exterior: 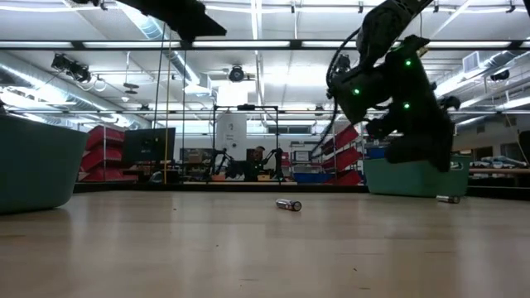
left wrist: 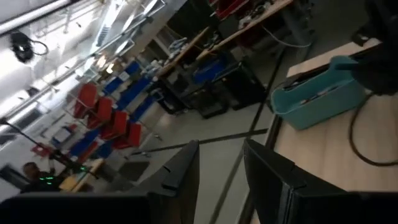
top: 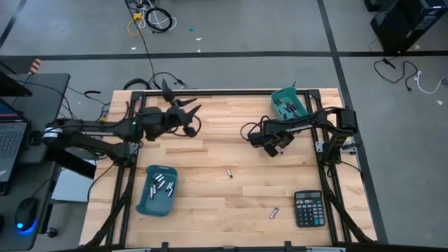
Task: Sort batteries
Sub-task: Put the silver battery into the blue bin
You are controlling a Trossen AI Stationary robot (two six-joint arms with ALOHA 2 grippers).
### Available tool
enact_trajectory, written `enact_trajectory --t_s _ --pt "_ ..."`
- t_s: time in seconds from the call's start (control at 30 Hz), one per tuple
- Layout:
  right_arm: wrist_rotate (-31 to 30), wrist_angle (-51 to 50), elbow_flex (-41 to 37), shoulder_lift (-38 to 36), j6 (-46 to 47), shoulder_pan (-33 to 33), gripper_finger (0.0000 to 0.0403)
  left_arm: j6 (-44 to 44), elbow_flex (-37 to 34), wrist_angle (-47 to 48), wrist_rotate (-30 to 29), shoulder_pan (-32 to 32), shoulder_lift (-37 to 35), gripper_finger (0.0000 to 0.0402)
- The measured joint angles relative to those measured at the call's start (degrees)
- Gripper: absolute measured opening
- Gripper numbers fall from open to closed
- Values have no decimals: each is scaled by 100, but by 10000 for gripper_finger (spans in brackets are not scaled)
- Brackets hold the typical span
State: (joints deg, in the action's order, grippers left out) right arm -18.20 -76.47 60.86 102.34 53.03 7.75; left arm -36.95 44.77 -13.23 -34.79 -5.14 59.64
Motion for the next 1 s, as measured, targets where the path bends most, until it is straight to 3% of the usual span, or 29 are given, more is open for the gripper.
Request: enact_trajectory --t_s 0.2,0.33,0.6,1.0 --pt "8 -539 0 -181 -225 -69 86 474 0 596 -375 418 -481 125" --pt "19 -491 -4 -799 -372 -201 110 690 0 917 -593 714 -740 125" --pt "480 1566 -583 -2450 519 -253 112 1211 0 1171 -812 1166 -1065 125" --pt "839 1958 -1071 -1702 946 -434 143 1191 0 1192 -843 1320 -1056 125"
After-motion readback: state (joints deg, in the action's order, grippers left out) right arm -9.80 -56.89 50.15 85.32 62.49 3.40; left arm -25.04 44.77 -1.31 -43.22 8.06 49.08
